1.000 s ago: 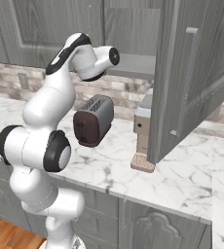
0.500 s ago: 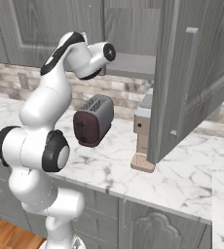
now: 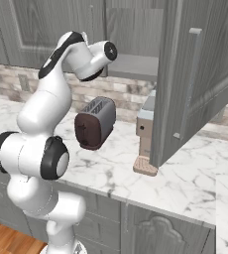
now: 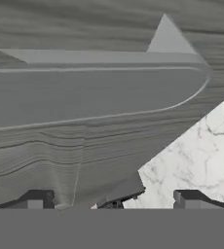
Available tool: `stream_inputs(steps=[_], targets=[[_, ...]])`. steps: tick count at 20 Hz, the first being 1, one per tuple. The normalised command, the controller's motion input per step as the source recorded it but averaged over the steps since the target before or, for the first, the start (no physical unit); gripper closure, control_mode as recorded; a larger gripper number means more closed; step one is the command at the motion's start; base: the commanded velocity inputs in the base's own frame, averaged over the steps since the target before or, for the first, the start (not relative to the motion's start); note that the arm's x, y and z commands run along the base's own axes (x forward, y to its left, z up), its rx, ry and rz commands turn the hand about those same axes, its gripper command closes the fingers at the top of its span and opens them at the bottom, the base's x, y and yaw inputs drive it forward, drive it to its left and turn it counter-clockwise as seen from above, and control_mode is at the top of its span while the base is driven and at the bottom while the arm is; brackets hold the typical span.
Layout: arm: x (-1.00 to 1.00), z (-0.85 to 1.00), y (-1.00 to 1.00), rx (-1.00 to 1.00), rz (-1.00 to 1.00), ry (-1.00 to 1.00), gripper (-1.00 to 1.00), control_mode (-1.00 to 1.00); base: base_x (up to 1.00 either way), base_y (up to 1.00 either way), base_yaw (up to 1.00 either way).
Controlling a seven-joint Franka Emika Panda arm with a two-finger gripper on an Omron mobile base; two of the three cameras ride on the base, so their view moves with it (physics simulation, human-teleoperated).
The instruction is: Open the cabinet. Pick the soap dispenser and place it next to the sink. Then close the cabinet.
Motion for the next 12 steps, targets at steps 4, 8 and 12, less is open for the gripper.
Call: stream_inputs(steps=[4,8,12], targets=[[-0.56,0.00,0.00,0.00,0.00,-0.03,-1.00,-1.00,0.00,0.00,0.00],[-0.63,0.00,0.02,0.00,-0.03,-0.09,-1.00,-1.00,0.00,0.00,0.00],[-0.60,0.04,0.02,-0.04,-0.05,-0.09,-1.00,-1.00,0.00,0.00,0.00]])
